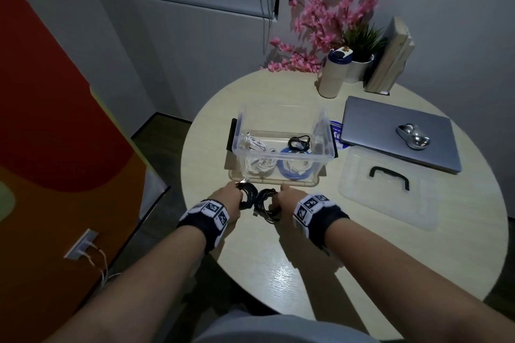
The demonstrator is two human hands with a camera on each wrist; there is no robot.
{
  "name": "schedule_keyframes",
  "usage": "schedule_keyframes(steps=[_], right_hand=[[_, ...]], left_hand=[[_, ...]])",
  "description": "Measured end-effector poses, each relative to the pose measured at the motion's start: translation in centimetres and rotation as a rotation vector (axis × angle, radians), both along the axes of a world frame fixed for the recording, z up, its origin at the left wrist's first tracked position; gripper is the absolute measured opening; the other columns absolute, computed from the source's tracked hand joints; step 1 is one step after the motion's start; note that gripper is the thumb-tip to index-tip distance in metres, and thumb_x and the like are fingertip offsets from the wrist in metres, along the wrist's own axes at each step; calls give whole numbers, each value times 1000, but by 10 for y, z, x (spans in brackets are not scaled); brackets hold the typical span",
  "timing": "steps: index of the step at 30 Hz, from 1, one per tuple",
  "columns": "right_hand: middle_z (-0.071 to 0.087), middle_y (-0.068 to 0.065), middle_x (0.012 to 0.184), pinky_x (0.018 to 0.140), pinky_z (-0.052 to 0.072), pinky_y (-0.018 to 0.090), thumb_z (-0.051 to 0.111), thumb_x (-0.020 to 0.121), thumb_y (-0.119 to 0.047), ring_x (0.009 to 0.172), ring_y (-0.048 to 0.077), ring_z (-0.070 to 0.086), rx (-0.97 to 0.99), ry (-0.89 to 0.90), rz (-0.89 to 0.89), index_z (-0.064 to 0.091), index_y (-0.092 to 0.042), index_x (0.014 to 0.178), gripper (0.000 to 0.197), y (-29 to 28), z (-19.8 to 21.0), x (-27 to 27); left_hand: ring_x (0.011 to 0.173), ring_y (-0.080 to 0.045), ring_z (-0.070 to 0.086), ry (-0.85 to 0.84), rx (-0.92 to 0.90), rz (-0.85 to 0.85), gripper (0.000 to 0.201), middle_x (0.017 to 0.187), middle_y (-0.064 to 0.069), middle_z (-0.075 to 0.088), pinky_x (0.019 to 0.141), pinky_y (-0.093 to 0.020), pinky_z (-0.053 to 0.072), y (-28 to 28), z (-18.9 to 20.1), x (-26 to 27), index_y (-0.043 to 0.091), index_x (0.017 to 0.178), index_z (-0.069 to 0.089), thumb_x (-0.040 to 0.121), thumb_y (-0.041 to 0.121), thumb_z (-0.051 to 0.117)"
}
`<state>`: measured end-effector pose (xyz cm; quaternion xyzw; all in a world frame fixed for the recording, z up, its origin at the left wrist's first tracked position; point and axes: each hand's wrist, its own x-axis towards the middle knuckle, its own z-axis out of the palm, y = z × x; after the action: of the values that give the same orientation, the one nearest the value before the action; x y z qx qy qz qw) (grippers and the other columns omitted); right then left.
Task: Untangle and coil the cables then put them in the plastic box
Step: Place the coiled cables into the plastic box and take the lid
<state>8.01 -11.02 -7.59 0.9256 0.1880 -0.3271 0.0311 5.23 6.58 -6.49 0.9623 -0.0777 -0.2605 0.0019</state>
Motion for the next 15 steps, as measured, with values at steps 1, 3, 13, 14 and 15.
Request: schedule_keyframes(steps=[1,3,13,14,15], right_hand=[[45,4,105,80,54,36,75,72,-20,83,29,60,-1,1,17,64,-21,100,30,1,11,-9],[37,7,114,81,50,35,72,76,-19,95,34,58,22,-3,49,60,-19,113,38,-1,16,-18],[51,5,102,69,48,32,59,79,-31,87,30,58,228,-65,-49,55,-15,106,32,-18,28,-27],[55,4,95,68,47,31,58,80,-32,83,28,59,243,-28,-97,55,-16,104,29,-20,32,-25],[59,3,90,67,46,29,57,81,-34,80,27,59,248,5,-142,57,-17,103,28,-21,35,-23]], left_hand=[[99,-33,59,-25,-1,20,24,119,-13,47,82,-36,49,1,-4,-3,5,109,63,88,15,61],[99,-35,57,-61,-20,47,25,119,-13,44,83,-42,49,3,-10,-7,4,110,60,89,16,60],[100,-31,58,-76,-200,74,27,114,-13,59,81,-35,46,5,22,-1,9,112,56,95,27,48],[96,-30,59,-47,-214,89,25,107,-12,61,79,-34,47,5,31,3,9,108,57,94,28,48],[90,-29,59,-12,-226,108,21,99,-11,62,75,-32,46,5,42,6,10,100,59,93,28,49]])
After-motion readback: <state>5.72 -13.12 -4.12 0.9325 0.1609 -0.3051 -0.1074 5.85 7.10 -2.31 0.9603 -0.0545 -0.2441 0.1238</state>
